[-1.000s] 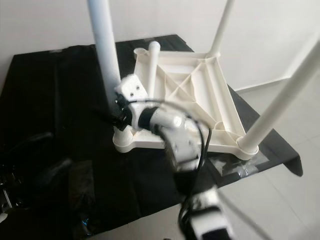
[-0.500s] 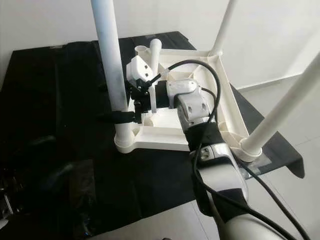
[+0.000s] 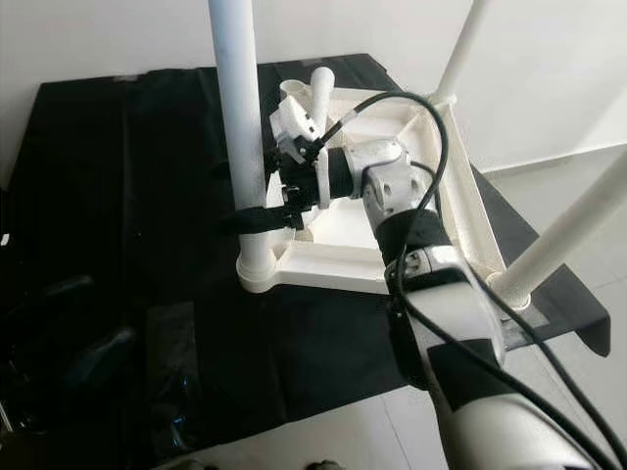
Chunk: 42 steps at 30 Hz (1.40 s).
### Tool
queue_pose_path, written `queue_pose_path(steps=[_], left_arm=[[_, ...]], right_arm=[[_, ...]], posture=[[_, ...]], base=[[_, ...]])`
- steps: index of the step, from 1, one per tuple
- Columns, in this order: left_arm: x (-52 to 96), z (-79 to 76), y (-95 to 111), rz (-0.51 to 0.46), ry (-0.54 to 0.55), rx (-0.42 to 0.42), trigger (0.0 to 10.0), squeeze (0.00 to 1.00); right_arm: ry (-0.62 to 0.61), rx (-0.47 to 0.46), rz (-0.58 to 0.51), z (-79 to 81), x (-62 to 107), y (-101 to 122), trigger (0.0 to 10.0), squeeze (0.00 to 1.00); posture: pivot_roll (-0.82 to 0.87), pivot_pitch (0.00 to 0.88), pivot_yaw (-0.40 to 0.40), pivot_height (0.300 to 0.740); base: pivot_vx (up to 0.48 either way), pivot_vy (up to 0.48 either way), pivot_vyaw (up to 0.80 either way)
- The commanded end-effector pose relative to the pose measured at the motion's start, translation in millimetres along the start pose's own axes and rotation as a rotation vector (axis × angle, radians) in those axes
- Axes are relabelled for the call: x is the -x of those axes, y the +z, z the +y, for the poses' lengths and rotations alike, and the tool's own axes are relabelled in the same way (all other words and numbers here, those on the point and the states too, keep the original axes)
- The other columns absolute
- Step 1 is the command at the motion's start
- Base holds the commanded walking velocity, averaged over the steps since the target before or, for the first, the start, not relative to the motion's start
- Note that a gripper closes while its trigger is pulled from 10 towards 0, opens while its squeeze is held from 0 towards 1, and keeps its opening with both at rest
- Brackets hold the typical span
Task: Building children table
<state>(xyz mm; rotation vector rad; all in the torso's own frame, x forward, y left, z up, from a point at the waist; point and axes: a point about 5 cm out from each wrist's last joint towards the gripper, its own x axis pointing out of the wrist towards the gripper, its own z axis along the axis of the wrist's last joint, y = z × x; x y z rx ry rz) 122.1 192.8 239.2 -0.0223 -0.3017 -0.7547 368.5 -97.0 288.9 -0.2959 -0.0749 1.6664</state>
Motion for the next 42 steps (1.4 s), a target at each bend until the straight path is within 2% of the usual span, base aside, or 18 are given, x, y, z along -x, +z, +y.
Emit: queue_pose_path(steps=[1, 2, 14, 17, 18, 20, 21, 22, 23, 24, 25, 26, 27, 30, 34, 38, 39, 42], left_arm=[[0.4, -3.7, 4.3, -0.002, -0.01, -0.014, 10.0, 0.0], [1.0, -4.1, 4.4, 0.001, -0.009, -0.012, 10.0, 0.0], [0.5, -2.2, 3.9, 0.003, -0.014, -0.01, 10.0, 0.0], [-0.5, -1.3, 3.4, -0.002, -0.017, -0.011, 10.0, 0.0], [-1.7, -1.1, 2.8, -0.006, -0.02, -0.01, 10.0, 0.0], [-1.7, -1.1, 2.8, -0.006, -0.02, -0.01, 10.0, 0.0], [-2.4, -0.9, 2.2, -0.009, -0.021, -0.009, 10.0, 0.0], [-2.4, -0.9, 2.2, -0.009, -0.021, -0.009, 10.0, 0.0], [-2.9, -0.6, 1.6, -0.01, -0.024, -0.007, 10.0, 0.0], [-2.9, -0.6, 1.6, -0.01, -0.024, -0.007, 10.0, 0.0], [-3.3, 0.6, 1.3, -0.012, -0.026, -0.007, 10.0, 0.0], [-4.7, 2.6, 0.5, -0.016, -0.032, -0.004, 10.0, 0.0], [-8.1, 3.7, -1.5, -0.02, -0.055, 0.003, 10.0, 0.0], [-13.3, 5.5, -3.6, -0.03, -0.086, 0.008, 10.0, 0.0], [-16.2, 9.6, -3.4, -0.042, -0.092, 0.0, 10.0, 0.0], [-17.5, 12.4, -3.3, -0.05, -0.09, -0.007, 10.0, 0.0], [-17.5, 12.1, -3.9, -0.05, -0.09, -0.006, 10.0, 0.0], [-17.4, 11.9, -4.5, -0.049, -0.091, -0.003, 10.0, 0.0]], right_arm=[[0.011, 0.013, 0.004, -0.9, 0.5, 1.9, 1.1, 0.0], [0.006, 0.008, 0.003, -1.0, 2.0, 0.3, 0.0, 0.0], [-0.022, -0.009, -0.024, 4.7, 10.9, -16.4, 0.0, 0.0], [-0.046, 0.01, -0.038, 7.0, 15.5, -22.0, 0.0, 0.0], [-0.131, -0.003, -0.013, 11.5, 11.6, -36.2, 0.0, 0.0], [-0.131, -0.003, -0.013, 11.5, 11.6, -36.2, 0.0, 0.0], [-0.204, -0.008, 0.011, 17.3, 5.5, -48.5, 0.0, 0.0], [-0.204, -0.008, 0.011, 17.3, 5.5, -48.5, 0.0, 0.0], [-0.386, -0.021, 0.118, 28.7, -13.9, -70.8, 0.0, 0.0], [-0.386, -0.021, 0.118, 28.7, -13.9, -70.8, 0.0, 0.0], [-0.703, -0.059, 0.16, 45.5, -35.5, -84.6, 0.0, 0.0], [-0.894, -0.087, 0.179, 69.1, -50.2, -87.6, 0.0, 0.0], [-1.027, -0.091, 0.172, 79.1, -56.5, -83.4, 0.0, 0.0], [-1.055, -0.074, 0.138, 78.9, -65.5, -76.0, 0.0, 0.0], [-1.071, -0.067, 0.116, 73.0, -68.9, -70.1, 0.0, 0.0], [-1.086, -0.083, 0.112, 74.7, -72.5, -64.9, 0.0, 0.0], [-1.083, -0.093, 0.123, 75.1, -71.9, -64.4, 10.0, 0.0], [-1.086, -0.097, 0.14, 77.6, -70.7, -61.7, 10.0, 0.0]], posture=[[0.19, 0.203, -0.057, 0.74], [0.19, 0.205, -0.056, 0.74], [0.17, 0.186, -0.047, 0.74], [0.16, 0.184, -0.049, 0.74], [0.15, 0.177, -0.059, 0.74], [0.15, 0.177, -0.059, 0.74], [0.14, 0.171, -0.063, 0.74], [0.14, 0.171, -0.063, 0.74], [0.14, 0.168, -0.06, 0.74], [0.14, 0.168, -0.06, 0.74], [0.12, 0.169, -0.047, 0.74], [0.12, 0.17, -0.031, 0.74], [0.1, 0.146, -0.01, 0.74], [0.1, 0.14, -0.01, 0.74], [0.08, 0.125, -0.012, 0.74], [0.08, 0.129, -0.009, 0.74], [0.08, 0.131, -0.008, 0.74], [0.08, 0.132, -0.008, 0.74]], base=[[0.0, 0.0, 0.0], [0.0, 0.0, 0.0], [0.0, 0.0, 0.0], [0.0, 0.0, 0.0], [0.0, 0.0, 0.0], [0.0, 0.0, 0.0], [0.0, 0.0, 0.0], [0.0, 0.0, 0.0], [0.0, 0.0, 0.0], [0.0, 0.0, 0.0], [0.0, 0.0, 0.0], [0.0, 0.0, 0.0], [0.0, 0.0, 0.0], [0.0, 0.0, 0.0], [0.0, 0.0, 0.0], [0.0, 0.0, 0.0], [0.0, 0.0, 0.0], [0.0, 0.0, 0.0]])
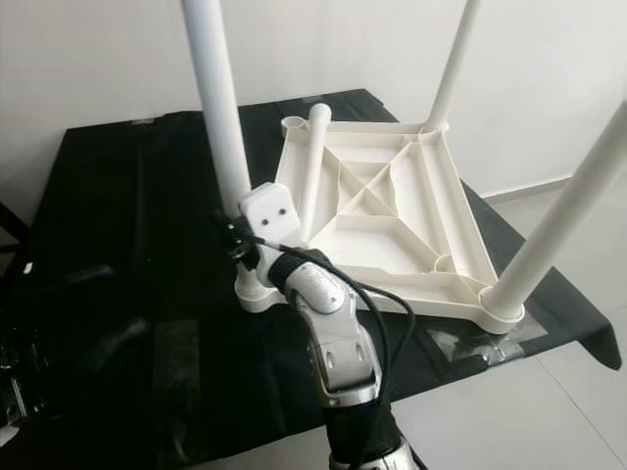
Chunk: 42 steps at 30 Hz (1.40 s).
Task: Building children table
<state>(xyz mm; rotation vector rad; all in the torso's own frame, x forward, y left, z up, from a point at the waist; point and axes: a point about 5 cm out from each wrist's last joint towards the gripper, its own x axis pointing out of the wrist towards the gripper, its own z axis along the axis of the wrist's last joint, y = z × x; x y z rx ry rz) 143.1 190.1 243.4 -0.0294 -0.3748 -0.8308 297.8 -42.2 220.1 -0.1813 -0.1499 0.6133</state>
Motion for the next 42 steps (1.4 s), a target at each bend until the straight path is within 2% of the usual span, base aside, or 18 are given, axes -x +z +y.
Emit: queue_pose_path(steps=[1, 4, 5, 7, 10, 11, 12, 13, 14, 20, 24, 25, 26, 27, 28, 29, 36, 42], left_arm=[[0.0, -0.7, -2.5, 0.021, -0.013, 0.007, 10.0, 0.0], [-0.2, -0.5, -2.2, 0.02, -0.012, 0.007, 10.0, 0.0], [-0.3, -0.2, -1.9, 0.019, -0.012, 0.005, 10.0, 0.0], [-0.3, -0.2, -1.9, 0.019, -0.012, 0.005, 10.0, 0.0], [1.4, -1.7, -2.6, 0.019, -0.004, 0.007, 10.0, 0.0], [1.4, -1.7, -2.6, 0.019, -0.004, 0.007, 10.0, 0.0], [2.5, -2.4, -3.1, 0.02, -0.001, 0.013, 10.0, 0.0], [2.5, -2.4, -3.1, 0.02, -0.001, 0.013, 10.0, 0.0], [3.0, -3.5, -3.3, 0.022, -0.002, 0.018, 10.0, 0.0], [5.9, -6.2, 0.8, 0.034, 0.007, 0.016, 10.0, 0.0], [9.0, -8.2, 3.8, 0.046, 0.015, 0.014, 10.0, 0.0], [9.6, -9.7, 4.9, 0.05, 0.015, 0.016, 10.0, 0.0], [9.6, -9.7, 4.9, 0.05, 0.015, 0.016, 10.0, 0.0], [9.8, -11.0, 5.7, 0.052, 0.014, 0.019, 10.0, 0.0], [9.8, -11.0, 5.7, 0.052, 0.014, 0.019, 10.0, 0.0], [9.9, -11.6, 6.2, 0.052, 0.014, 0.02, 10.0, 0.0], [9.9, -12.1, 6.4, 0.054, 0.016, 0.021, 10.0, 0.0], [7.4, -10.2, 4.5, 0.047, 0.012, 0.019, 10.0, 0.0]], right_arm=[[-0.002, -0.02, 0.124, -3.6, -0.4, -14.2, 10.0, 1.0], [0.021, -0.044, 0.12, -5.9, -0.6, -10.4, 10.0, 1.0], [0.102, -0.047, 0.066, -12.0, -6.0, 0.5, 10.0, 1.0], [0.102, -0.047, 0.066, -12.0, -6.0, 0.5, 10.0, 1.0], [0.633, -0.003, -0.105, -27.8, -10.9, 29.5, 10.0, 1.0], [0.633, -0.003, -0.105, -27.8, -10.9, 29.5, 10.0, 1.0], [0.75, 0.021, -0.111, -31.6, -11.9, 28.0, 10.0, 0.75], [0.75, 0.021, -0.111, -31.6, -11.9, 28.0, 10.0, 0.75], [0.811, 0.039, -0.104, -35.7, -17.5, 23.7, 10.0, 0.0], [0.835, 0.025, -0.075, -45.0, -41.8, 22.0, 10.0, 0.0], [0.873, 0.006, -0.063, -45.0, -47.6, 24.4, 10.0, 0.0], [0.92, -0.013, -0.049, -43.8, -49.0, 23.9, 9.0, 0.0], [0.92, -0.013, -0.049, -43.8, -49.0, 23.9, 9.0, 0.0], [0.947, -0.025, -0.044, -43.3, -50.2, 23.9, 2.7, 0.0], [0.947, -0.025, -0.044, -43.3, -50.2, 23.9, 2.7, 0.0], [0.963, -0.044, -0.038, -43.2, -51.1, 24.1, 0.0, 0.0], [1.0, -0.058, -0.071, -50.0, -52.0, 29.5, 0.0, 0.0], [0.935, -0.053, -0.116, -67.4, -48.4, 27.2, 0.0, 0.0]], posture=[[0.08, 0.141, -0.015, 0.74], [0.08, 0.141, -0.015, 0.74], [0.07, 0.151, -0.019, 0.74], [0.07, 0.151, -0.019, 0.74], [0.05, 0.163, -0.032, 0.74], [0.05, 0.163, -0.032, 0.74], [0.05, 0.168, -0.021, 0.74], [0.05, 0.168, -0.021, 0.74], [0.06, 0.17, -0.022, 0.74], [0.1, 0.188, -0.022, 0.74], [0.11, 0.202, -0.018, 0.74], [0.12, 0.21, -0.017, 0.74], [0.12, 0.21, -0.017, 0.74], [0.12, 0.213, -0.018, 0.74], [0.12, 0.213, -0.018, 0.74], [0.12, 0.213, -0.018, 0.74], [0.11, 0.214, -0.023, 0.74], [0.1, 0.193, -0.021, 0.74]], base=[[0.0, 0.0, 0.0], [0.0, 0.0, 0.0], [0.0, 0.0, 0.0], [0.0, 0.0, 0.0], [0.0, 0.0, 0.0], [0.0, 0.0, 0.0], [0.0, 0.0, 0.0], [0.0, 0.0, 0.0], [0.0, 0.0, 0.0], [0.0, 0.0, 0.0], [0.0, 0.0, 0.0], [0.0, 0.0, 0.0], [0.0, 0.0, 0.0], [0.0, 0.0, 0.0], [0.0, 0.0, 0.0], [0.0, 0.0, 0.0], [0.0, 0.0, 0.0], [0.0, 0.0, 0.0]])
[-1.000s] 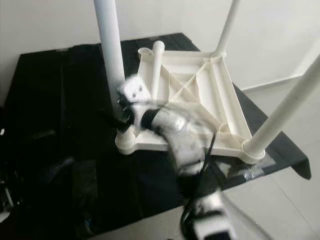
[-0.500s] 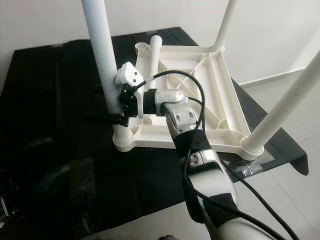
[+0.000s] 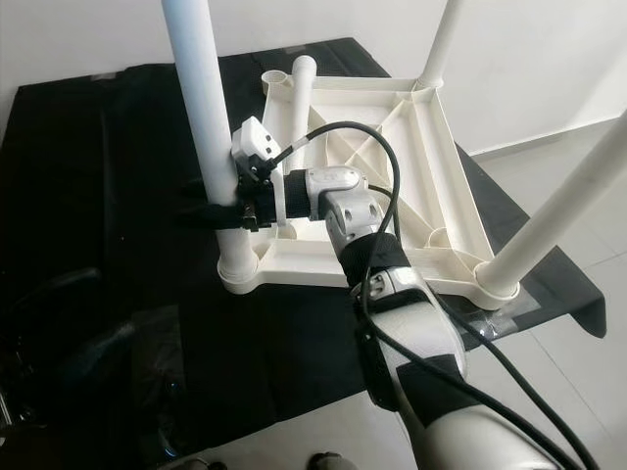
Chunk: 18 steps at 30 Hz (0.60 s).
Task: Building children table
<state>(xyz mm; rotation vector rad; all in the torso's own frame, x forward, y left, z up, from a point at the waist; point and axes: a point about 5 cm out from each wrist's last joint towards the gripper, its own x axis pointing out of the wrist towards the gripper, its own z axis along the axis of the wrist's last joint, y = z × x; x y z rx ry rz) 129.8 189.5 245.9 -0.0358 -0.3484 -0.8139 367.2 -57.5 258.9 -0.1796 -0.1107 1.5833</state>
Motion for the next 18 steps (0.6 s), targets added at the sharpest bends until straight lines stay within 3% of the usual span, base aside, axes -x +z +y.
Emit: queue_pose_path(steps=[1, 2, 4, 7, 8, 9, 10, 11, 13, 14, 15, 18], left_arm=[[-0.4, 0.4, -2.3, 0.022, -0.011, 0.003, 10.0, 0.0], [-0.4, 0.4, -2.3, 0.022, -0.011, 0.003, 10.0, 0.0], [-2.0, 1.5, -3.0, 0.017, -0.019, -0.001, 10.0, 0.0], [-2.5, 1.8, -3.2, 0.015, -0.022, -0.003, 10.0, 0.0], [-2.9, 2.3, -3.4, 0.011, -0.021, -0.005, 10.0, 0.0], [-2.5, 3.5, -4.3, 0.01, -0.02, -0.007, 10.0, 0.0], [-3.1, 3.9, -5.3, 0.01, -0.021, -0.008, 10.0, 0.0], [-3.1, 3.9, -5.3, 0.01, -0.021, -0.008, 10.0, 0.0], [-6.0, 5.1, -6.3, 0.003, -0.022, -0.009, 10.0, 0.0], [-6.0, 5.1, -6.3, 0.003, -0.022, -0.009, 10.0, 0.0], [-7.7, 4.7, -6.7, -0.004, -0.033, -0.002, 10.0, 0.0], [-9.3, 4.8, -7.9, -0.004, -0.044, 0.001, 10.0, 0.0]], right_arm=[[-0.058, 0.027, -0.037, -3.8, 13.2, 3.7, 0.0, 0.0], [-0.058, 0.027, -0.037, -3.8, 13.2, 3.7, 0.0, 0.0], [-0.204, 0.056, -0.008, -8.5, 23.1, -2.0, 0.0, 0.0], [-0.282, 0.064, 0.007, -10.3, 26.2, -5.4, 0.0, 0.0], [-0.456, 0.046, 0.012, -11.7, 28.4, -13.6, 0.0, 0.0], [-0.867, 0.07, 0.027, -9.3, 29.7, -28.6, 0.0, 0.0], [-0.992, 0.062, 0.077, 21.9, 18.4, -51.3, 0.0, 0.0], [-0.992, 0.062, 0.077, 21.9, 18.4, -51.3, 0.0, 0.0], [-1.077, 0.038, 0.096, 68.1, 3.2, -64.0, 0.0, 0.0], [-1.077, 0.038, 0.096, 68.1, 3.2, -64.0, 0.0, 0.0], [-1.037, 0.023, 0.094, 79.4, -7.2, -65.8, 0.0, 0.0], [-1.032, 0.023, 0.089, 80.0, -11.2, -65.0, 0.0, 0.0]], posture=[[0.09, 0.191, -0.021, 0.74], [0.09, 0.191, -0.021, 0.74], [0.07, 0.175, -0.031, 0.74], [0.07, 0.175, -0.031, 0.74], [0.07, 0.166, -0.045, 0.74], [0.04, 0.162, -0.047, 0.74], [0.04, 0.16, -0.039, 0.74], [0.04, 0.16, -0.039, 0.74], [0.05, 0.164, -0.033, 0.74], [0.05, 0.164, -0.033, 0.74], [0.03, 0.144, -0.018, 0.74], [0.03, 0.135, -0.017, 0.74]], base=[[0.0, 0.0, 0.0], [0.0, 0.0, 0.0], [0.0, 0.0, 0.0], [0.0, 0.0, 0.0], [0.0, 0.0, 0.0], [0.0, 0.0, 0.0], [0.0, 0.0, 0.0], [0.0, 0.0, 0.0], [0.0, 0.0, 0.0], [0.0, 0.0, 0.0], [0.0, 0.0, 0.0], [0.0, 0.0, 0.0]])
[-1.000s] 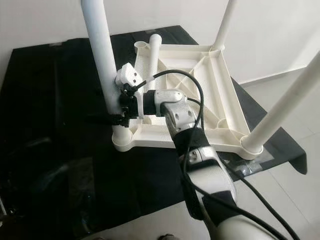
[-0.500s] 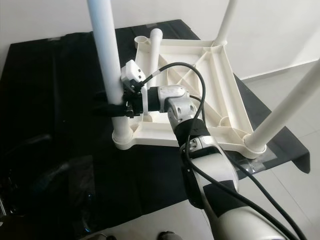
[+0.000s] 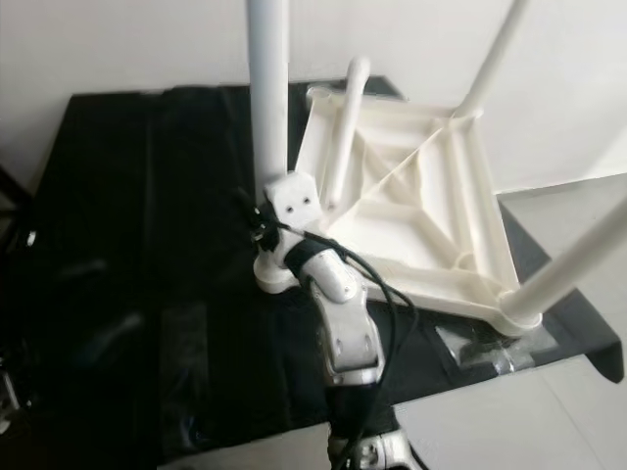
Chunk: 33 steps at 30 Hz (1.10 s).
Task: Building children table
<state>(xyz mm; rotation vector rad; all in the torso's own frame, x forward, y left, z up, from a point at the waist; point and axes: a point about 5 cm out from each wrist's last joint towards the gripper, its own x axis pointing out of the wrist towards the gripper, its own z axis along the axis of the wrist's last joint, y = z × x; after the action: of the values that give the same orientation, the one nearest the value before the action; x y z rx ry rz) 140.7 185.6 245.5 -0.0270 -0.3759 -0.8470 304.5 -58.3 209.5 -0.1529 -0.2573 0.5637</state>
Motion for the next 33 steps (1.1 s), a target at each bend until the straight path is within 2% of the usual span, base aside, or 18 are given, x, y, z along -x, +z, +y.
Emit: queue_pose_path(steps=[1, 7, 8, 10, 11, 12, 13, 15, 16, 17, 19, 20, 21, 22, 23, 25, 29, 33], left_arm=[[-1.1, 0.9, -4.5, 0.017, -0.014, 0.013, 10.0, 0.0], [-4.4, 5.3, -3.3, 0.0, -0.016, -0.003, 10.0, 0.0], [-4.4, 5.5, -3.5, -0.002, -0.014, -0.004, 10.0, 0.0], [-4.4, 5.5, -3.5, -0.002, -0.014, -0.004, 10.0, 0.0], [-4.0, 5.0, -4.5, 0.0, -0.012, -0.002, 10.0, 0.0], [-4.0, 4.6, -5.1, 0.001, -0.011, -0.002, 10.0, 0.0], [-4.0, 4.6, -5.1, 0.001, -0.011, -0.002, 10.0, 0.0], [-3.4, 4.8, -4.9, 0.001, -0.007, -0.003, 10.0, 0.0], [-3.4, 4.8, -4.9, 0.001, -0.007, -0.003, 10.0, 0.0], [-3.0, 5.0, -4.8, 0.001, -0.006, -0.004, 10.0, 0.0], [-3.0, 5.0, -4.8, 0.001, -0.006, -0.004, 10.0, 0.0], [-3.0, 4.9, -4.7, 0.002, -0.005, -0.005, 10.0, 0.0], [-3.0, 4.9, -4.7, 0.002, -0.005, -0.005, 10.0, 0.0], [-2.9, 4.1, -4.3, 0.002, -0.006, -0.005, 10.0, 0.0], [-2.8, 3.0, -3.8, 0.003, -0.005, -0.005, 10.0, 0.0], [-2.8, 3.0, -3.8, 0.003, -0.005, -0.005, 10.0, 0.0], [1.9, -1.7, -0.4, 0.019, 0.007, -0.004, 10.0, 0.0], [5.1, -4.2, 2.1, 0.031, 0.014, -0.004, 10.0, 0.0]], right_arm=[[0.003, -0.016, 0.123, 16.1, 2.0, -26.0, 0.0, 0.0], [0.034, -0.018, 0.118, 13.5, -6.5, -24.9, 0.0, 0.0], [0.066, -0.034, 0.114, 14.6, -9.3, -22.4, 2.7, 0.0], [0.066, -0.034, 0.114, 14.6, -9.3, -22.4, 2.7, 0.0], [0.107, -0.045, 0.102, 15.1, -12.7, -19.5, 10.0, 0.0], [0.158, -0.076, 0.089, 16.0, -15.3, -16.4, 10.0, 1.0], [0.158, -0.076, 0.089, 16.0, -15.3, -16.4, 10.0, 1.0], [0.467, -0.143, 0.016, 19.4, -18.3, 5.6, 10.0, 1.0], [0.467, -0.143, 0.016, 19.4, -18.3, 5.6, 10.0, 1.0], [0.568, -0.15, -0.001, 17.9, -16.9, 13.9, 10.0, 1.0], [0.568, -0.15, -0.001, 17.9, -16.9, 13.9, 10.0, 1.0], [0.644, -0.092, -0.014, 11.6, -17.4, 18.4, 10.0, 1.0], [0.644, -0.092, -0.014, 11.6, -17.4, 18.4, 10.0, 1.0], [0.698, -0.031, -0.008, 1.9, -20.8, 18.7, 10.0, 0.42], [0.73, 0.02, -0.009, -10.7, -27.8, 18.9, 10.0, 0.0], [0.73, 0.02, -0.009, -10.7, -27.8, 18.9, 10.0, 0.0], [0.829, 0.028, -0.03, -37.3, -46.9, 29.3, 10.0, 0.0], [0.933, 0.001, -0.029, -41.0, -53.7, 39.0, 10.0, 0.0]], posture=[[0.03, 0.131, -0.021, 0.74], [0.02, 0.121, -0.025, 0.74], [0.02, 0.121, -0.025, 0.74], [0.02, 0.121, -0.025, 0.74], [0.02, 0.121, -0.026, 0.74], [0.02, 0.121, -0.026, 0.74], [0.02, 0.121, -0.026, 0.74], [0.03, 0.128, -0.028, 0.74], [0.03, 0.128, -0.028, 0.74], [0.03, 0.131, -0.029, 0.74], [0.03, 0.131, -0.029, 0.74], [0.03, 0.133, -0.03, 0.74], [0.03, 0.133, -0.03, 0.74], [0.04, 0.142, -0.032, 0.74], [0.05, 0.145, -0.034, 0.74], [0.05, 0.145, -0.034, 0.74], [0.08, 0.171, -0.033, 0.74], [0.09, 0.184, -0.031, 0.74]], base=[[0.0, 0.0, 0.0], [0.0, 0.0, 0.0], [0.0, 0.0, 0.0], [0.0, 0.0, 0.0], [0.0, 0.0, 0.0], [0.0, 0.0, 0.0], [0.0, 0.0, 0.0], [0.0, 0.0, 0.0], [0.0, 0.0, 0.0], [0.0, 0.0, 0.0], [0.0, 0.0, 0.0], [0.0, 0.0, 0.0], [0.0, 0.0, 0.0], [0.0, 0.0, 0.0], [0.0, 0.0, 0.0], [0.0, 0.0, 0.0], [0.0, 0.0, 0.0], [0.0, 0.0, 0.0]])
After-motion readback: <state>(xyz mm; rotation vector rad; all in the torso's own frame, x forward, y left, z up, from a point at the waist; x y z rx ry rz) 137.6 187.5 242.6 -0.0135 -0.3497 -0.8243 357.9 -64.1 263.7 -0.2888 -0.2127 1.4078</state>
